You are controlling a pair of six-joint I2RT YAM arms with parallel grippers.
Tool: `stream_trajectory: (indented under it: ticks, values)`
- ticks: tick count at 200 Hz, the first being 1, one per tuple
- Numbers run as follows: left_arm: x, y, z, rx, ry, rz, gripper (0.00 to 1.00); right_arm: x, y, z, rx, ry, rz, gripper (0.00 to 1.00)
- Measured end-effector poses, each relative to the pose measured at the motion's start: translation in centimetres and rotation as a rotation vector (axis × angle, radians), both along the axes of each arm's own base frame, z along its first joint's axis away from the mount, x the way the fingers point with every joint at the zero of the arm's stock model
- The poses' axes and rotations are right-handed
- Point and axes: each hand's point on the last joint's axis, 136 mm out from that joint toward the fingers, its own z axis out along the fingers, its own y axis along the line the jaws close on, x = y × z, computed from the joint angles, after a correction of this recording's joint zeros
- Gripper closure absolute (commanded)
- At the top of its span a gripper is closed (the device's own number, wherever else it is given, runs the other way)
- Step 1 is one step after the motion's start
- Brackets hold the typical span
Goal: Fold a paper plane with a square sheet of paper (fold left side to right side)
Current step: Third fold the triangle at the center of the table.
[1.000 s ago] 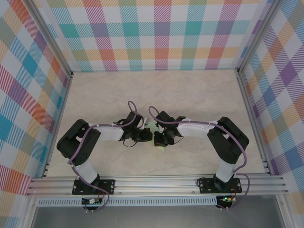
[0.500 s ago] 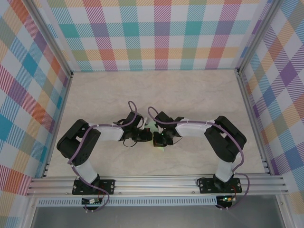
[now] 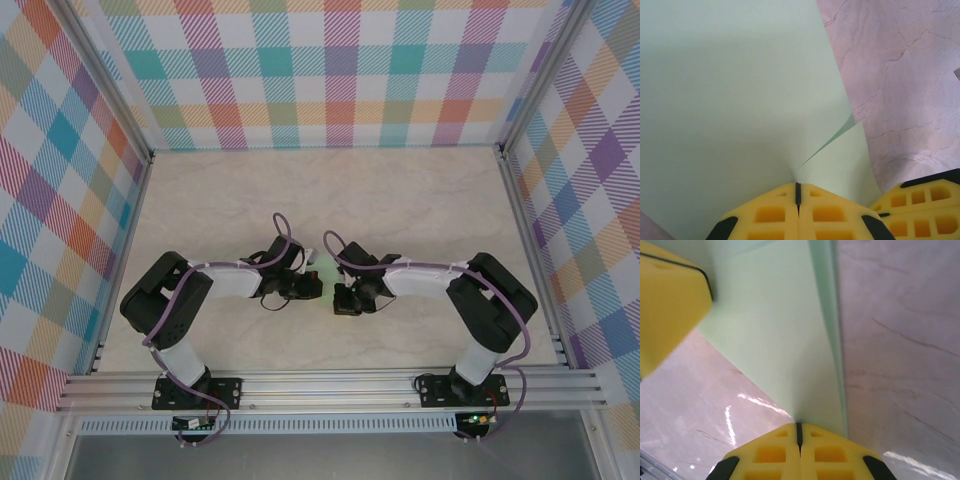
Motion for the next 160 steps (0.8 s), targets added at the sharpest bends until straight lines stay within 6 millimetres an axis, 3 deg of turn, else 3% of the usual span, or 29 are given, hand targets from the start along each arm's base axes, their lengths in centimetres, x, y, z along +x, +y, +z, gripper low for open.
stream_trajectory:
  ticks: [18, 43, 61, 73, 98, 128, 143, 160]
  values:
    - [0.0, 0.0, 0.1, 0.003, 0.002, 0.000, 1.00, -0.5, -1.0, 0.0, -0.004, 0.005, -0.014, 1.00]
    - [0.0, 0.0, 0.1, 0.011, 0.009, 0.002, 0.91, -1.3, -3.0, 0.2, -0.035, 0.006, -0.026, 1.00]
    - [0.2, 0.0, 0.4, 0.022, 0.019, 0.005, 0.86, -1.6, -4.3, 0.9, -0.063, -0.024, -0.016, 0.87]
    - [0.4, -0.1, 1.2, 0.017, 0.013, 0.004, 0.80, -1.2, -4.5, 2.1, -0.054, -0.072, -0.004, 0.69]
    - [1.1, -0.5, 5.1, -0.029, -0.046, 0.012, 0.62, 0.0, -4.2, 4.2, -0.038, -0.176, 0.053, 0.45]
    - [2.3, 0.7, 10.3, -0.076, -0.147, 0.083, 0.47, 2.3, -2.7, 5.2, -0.040, -0.259, 0.123, 0.29]
    - [2.9, 2.2, 11.2, -0.071, -0.147, 0.152, 0.45, 3.5, -1.8, 5.1, -0.052, -0.290, 0.156, 0.28]
    - [3.2, 4.0, 10.3, -0.058, -0.114, 0.226, 0.44, 4.9, -1.1, 4.5, -0.070, -0.310, 0.179, 0.28]
